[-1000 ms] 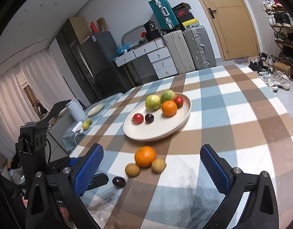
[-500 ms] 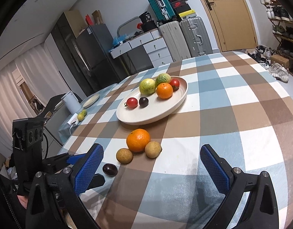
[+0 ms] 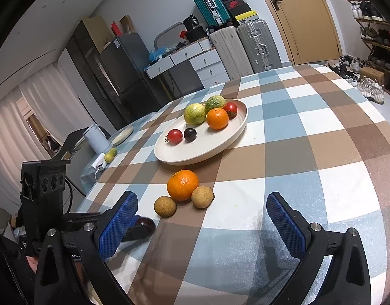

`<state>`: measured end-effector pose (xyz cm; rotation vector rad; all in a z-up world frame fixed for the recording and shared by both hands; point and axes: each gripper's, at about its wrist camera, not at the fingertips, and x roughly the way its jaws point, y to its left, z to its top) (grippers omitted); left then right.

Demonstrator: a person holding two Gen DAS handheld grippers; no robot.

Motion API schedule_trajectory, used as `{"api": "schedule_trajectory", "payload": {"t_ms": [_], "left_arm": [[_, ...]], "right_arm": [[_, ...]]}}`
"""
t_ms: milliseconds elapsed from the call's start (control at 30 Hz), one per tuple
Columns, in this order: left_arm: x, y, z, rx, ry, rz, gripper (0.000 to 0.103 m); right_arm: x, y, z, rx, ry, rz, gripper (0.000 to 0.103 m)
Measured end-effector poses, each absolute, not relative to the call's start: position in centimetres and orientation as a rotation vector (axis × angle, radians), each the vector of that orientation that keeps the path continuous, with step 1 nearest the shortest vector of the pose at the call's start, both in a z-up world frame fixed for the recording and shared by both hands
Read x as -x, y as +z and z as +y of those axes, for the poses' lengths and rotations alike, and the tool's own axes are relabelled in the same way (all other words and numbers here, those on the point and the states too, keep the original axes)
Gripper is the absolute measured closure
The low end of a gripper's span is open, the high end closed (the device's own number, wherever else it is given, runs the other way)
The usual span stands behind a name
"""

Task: Organize fruits
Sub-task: 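Lower the left tool onto the dark plum and close on it, then close the right tool on a small brown round fruit while the left tool holds the plum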

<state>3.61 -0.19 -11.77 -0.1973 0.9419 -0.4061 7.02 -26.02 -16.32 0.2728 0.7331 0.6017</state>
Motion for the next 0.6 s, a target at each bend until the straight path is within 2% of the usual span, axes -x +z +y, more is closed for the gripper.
{"api": "schedule_trajectory", "payload": {"t_ms": [600], "left_arm": [[-1.9,-9.8,6.1,0.292,-0.379,0.859,0.082]], "right_arm": [[-6.4,-17.1,-19.1,-0.209,0.68,0.878,0.0]]}}
